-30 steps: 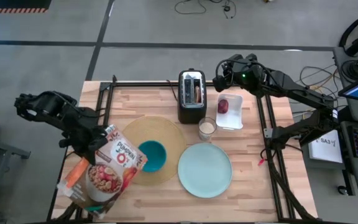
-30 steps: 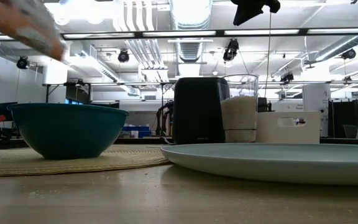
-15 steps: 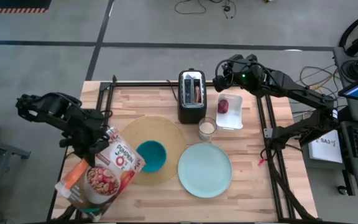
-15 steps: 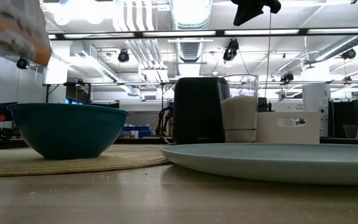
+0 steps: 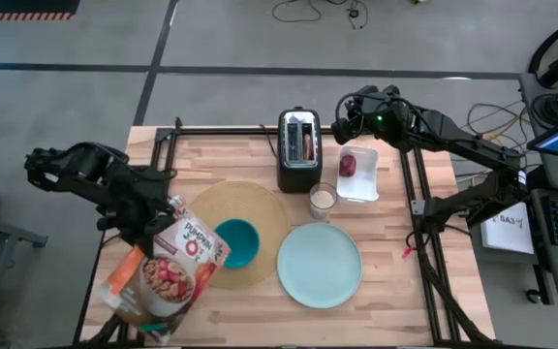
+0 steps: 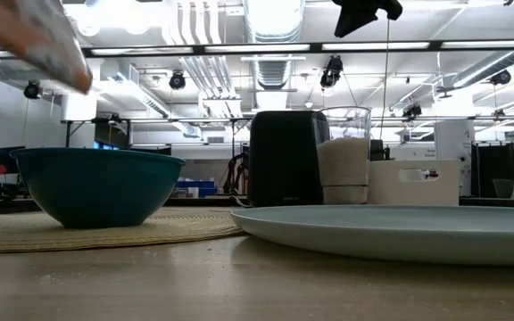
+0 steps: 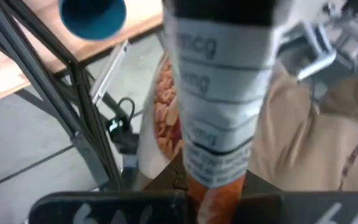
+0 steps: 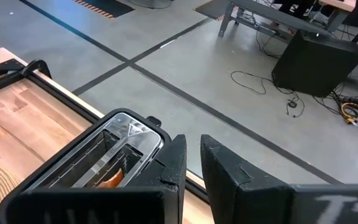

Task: Arrange a breakfast setting
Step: Put the cereal from the cereal box into the blue bowl

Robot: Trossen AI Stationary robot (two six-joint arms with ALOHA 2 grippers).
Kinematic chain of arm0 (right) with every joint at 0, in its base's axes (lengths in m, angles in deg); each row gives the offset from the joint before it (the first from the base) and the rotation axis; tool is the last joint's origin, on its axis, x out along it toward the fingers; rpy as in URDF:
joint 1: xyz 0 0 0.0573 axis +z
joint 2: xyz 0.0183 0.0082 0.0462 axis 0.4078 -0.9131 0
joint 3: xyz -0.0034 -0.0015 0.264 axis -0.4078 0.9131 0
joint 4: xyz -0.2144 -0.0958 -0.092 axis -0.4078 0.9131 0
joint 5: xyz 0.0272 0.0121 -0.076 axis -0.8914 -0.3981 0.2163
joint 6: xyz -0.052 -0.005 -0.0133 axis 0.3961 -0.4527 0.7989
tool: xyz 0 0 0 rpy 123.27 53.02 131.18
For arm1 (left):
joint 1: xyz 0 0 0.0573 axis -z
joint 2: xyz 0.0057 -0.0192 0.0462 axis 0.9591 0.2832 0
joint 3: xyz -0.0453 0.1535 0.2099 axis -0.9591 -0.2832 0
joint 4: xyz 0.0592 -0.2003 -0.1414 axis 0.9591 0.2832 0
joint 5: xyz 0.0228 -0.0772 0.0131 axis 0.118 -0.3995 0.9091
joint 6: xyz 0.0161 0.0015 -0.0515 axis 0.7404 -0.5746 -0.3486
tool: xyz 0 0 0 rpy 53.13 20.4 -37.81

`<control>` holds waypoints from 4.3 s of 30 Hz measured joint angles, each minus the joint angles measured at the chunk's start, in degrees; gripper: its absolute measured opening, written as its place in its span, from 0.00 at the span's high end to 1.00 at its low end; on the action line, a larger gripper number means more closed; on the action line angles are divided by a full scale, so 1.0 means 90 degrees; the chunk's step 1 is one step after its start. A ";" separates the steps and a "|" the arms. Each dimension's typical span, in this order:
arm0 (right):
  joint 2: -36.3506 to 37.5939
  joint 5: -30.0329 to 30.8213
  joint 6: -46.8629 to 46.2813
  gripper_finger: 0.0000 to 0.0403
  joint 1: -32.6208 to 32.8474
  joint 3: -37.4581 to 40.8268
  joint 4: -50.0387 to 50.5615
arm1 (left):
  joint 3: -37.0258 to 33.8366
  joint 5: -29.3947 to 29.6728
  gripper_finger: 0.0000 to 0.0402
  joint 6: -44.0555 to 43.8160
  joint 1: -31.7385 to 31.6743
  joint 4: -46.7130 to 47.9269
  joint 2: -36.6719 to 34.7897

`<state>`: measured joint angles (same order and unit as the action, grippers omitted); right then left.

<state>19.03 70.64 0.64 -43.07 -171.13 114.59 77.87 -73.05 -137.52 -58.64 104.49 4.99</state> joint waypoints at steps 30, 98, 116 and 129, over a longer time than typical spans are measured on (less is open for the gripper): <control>0.0010 0.0002 0.0292 0.91 0.0000 0.0000 0.0013 | 0.0003 -0.1038 1.00 0.2375 -0.1614 0.0932 0.0653; 0.0005 0.0051 0.0389 0.90 -0.0017 0.0000 0.0040 | -0.0478 -0.1607 1.00 0.3043 -0.2137 0.0704 0.0535; 0.0005 0.0052 0.0395 0.90 -0.0017 0.0000 0.0047 | -0.0514 -0.1685 1.00 0.3010 -0.2175 0.0820 0.0506; 0.0002 0.0053 0.0406 0.91 -0.0017 0.0000 0.0050 | -0.0531 -0.1673 1.00 0.3002 -0.2260 0.0521 0.0569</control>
<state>19.05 71.12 4.29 -43.22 -171.13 115.04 73.08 -88.11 -110.51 -78.98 109.18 10.11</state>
